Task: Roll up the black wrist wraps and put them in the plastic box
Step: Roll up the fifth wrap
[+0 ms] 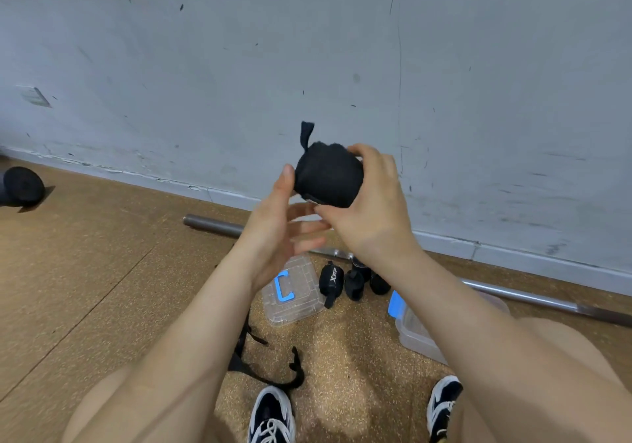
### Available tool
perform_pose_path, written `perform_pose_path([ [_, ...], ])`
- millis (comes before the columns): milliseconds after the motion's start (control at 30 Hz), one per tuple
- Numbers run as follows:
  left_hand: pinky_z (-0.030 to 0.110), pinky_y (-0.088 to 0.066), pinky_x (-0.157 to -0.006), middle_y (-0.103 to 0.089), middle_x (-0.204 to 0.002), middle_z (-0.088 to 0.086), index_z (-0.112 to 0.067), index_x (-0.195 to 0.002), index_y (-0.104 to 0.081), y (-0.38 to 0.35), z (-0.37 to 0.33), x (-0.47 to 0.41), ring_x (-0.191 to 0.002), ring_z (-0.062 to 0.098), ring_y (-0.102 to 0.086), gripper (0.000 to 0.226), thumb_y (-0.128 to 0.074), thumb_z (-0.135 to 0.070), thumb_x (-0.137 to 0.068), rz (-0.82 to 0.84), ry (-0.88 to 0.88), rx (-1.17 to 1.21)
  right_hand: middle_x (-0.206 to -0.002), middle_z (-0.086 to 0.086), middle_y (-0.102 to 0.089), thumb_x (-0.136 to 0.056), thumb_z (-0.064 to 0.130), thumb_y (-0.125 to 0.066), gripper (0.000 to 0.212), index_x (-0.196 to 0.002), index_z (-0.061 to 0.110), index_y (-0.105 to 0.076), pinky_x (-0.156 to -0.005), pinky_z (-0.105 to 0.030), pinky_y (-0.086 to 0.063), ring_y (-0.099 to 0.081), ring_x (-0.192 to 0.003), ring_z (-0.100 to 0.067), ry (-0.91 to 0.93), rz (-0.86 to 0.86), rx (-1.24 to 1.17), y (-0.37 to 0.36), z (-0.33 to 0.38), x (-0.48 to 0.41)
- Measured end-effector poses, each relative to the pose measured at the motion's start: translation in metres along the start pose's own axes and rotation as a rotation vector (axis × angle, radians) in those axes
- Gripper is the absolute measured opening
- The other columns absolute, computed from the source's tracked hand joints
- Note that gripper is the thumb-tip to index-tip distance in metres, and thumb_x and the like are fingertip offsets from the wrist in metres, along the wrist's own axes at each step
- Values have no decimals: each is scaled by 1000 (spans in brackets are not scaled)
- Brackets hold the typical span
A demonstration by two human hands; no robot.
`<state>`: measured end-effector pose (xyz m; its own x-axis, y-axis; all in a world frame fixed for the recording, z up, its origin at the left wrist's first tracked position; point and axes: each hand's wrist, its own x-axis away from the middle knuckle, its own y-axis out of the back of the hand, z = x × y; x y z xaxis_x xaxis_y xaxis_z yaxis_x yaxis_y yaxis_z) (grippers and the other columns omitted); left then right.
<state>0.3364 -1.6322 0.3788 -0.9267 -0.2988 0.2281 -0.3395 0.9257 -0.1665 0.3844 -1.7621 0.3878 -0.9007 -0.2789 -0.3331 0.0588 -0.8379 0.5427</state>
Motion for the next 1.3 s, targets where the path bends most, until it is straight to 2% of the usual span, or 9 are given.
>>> perform_pose_path([
  [67,47,-58,-83,-68,-122,13,-16,-133,-56,4,5,7,-102,30,-71,67,-64,-61,-83,119,-46,31,-127,-5,-42,-70,7,-75,71,-132,21,-45,-83,-43,-50,-53,-103,-27,233,-44,192,-4,4,8],
  [167,47,-59,-84,-72,-114,15,-7,-123,-61,12,10,17,-104,30,-70,60,-78,-42,-78,13,-204,1,-127,-6,-39,-67,8,-69,71,-131,21,-44,-87,-47,-47,-50,-108,-31,354,66,236,-13,4,16],
  [333,36,-57,-54,-72,-66,-3,-16,-88,-65,34,14,30,-65,22,-71,30,-70,-45,-84,-164,-251,-414,-122,8,-36,-68,40,-85,73,-122,28,-38,-84,-28,-48,-50,-103,-10,189,453,23,-11,-1,20],
  [533,25,-41,-41,-66,-59,6,-4,-89,-72,53,44,14,-46,19,-56,55,-55,-56,-93,-128,27,-535,-108,7,-64,-86,46,-71,47,-123,28,-49,-84,-35,-55,-65,-93,-12,-146,888,54,-19,-18,2],
  [667,23,-39,-41,-67,-67,8,-7,-104,-70,47,95,-13,-45,14,-57,57,-51,-59,-94,-229,280,-290,-109,-1,-65,-91,37,-67,36,-124,24,-58,-72,-34,-57,-67,-89,-17,-394,780,-134,-49,-58,6],
  [800,22,-28,-41,-61,-59,2,-14,-95,-68,36,178,-29,-40,10,-43,57,-47,-67,-93,-361,580,12,-120,-6,-62,-92,27,-69,41,-130,24,-55,-69,-31,-56,-65,-98,-21,-873,581,-496,-78,-125,34],
  [967,26,-52,-63,-69,-111,6,-15,-123,-61,21,274,-37,-86,16,-65,48,-60,-52,-93,-380,672,196,-126,-7,-57,-94,13,-62,45,-136,21,-49,-79,-33,-58,-63,-105,-25,-1099,439,-461,-109,-205,66],
  [1133,32,-59,-61,-67,-111,8,-13,-115,-55,5,327,-77,-92,26,-70,44,-70,-45,-89,-362,717,21,-151,-5,-42,-91,8,-55,64,-150,26,-37,-103,-42,-49,-52,-127,-27,-899,532,-85,-131,-259,72],
  [1300,53,-58,-86,-69,-115,13,-13,-122,-52,-11,362,-128,-98,30,-70,58,-70,-51,-83,-207,680,-93,-160,-6,-21,-93,15,-53,72,-155,29,-19,-115,-45,-35,-26,-145,-30,-516,552,344,-156,-286,56],
])
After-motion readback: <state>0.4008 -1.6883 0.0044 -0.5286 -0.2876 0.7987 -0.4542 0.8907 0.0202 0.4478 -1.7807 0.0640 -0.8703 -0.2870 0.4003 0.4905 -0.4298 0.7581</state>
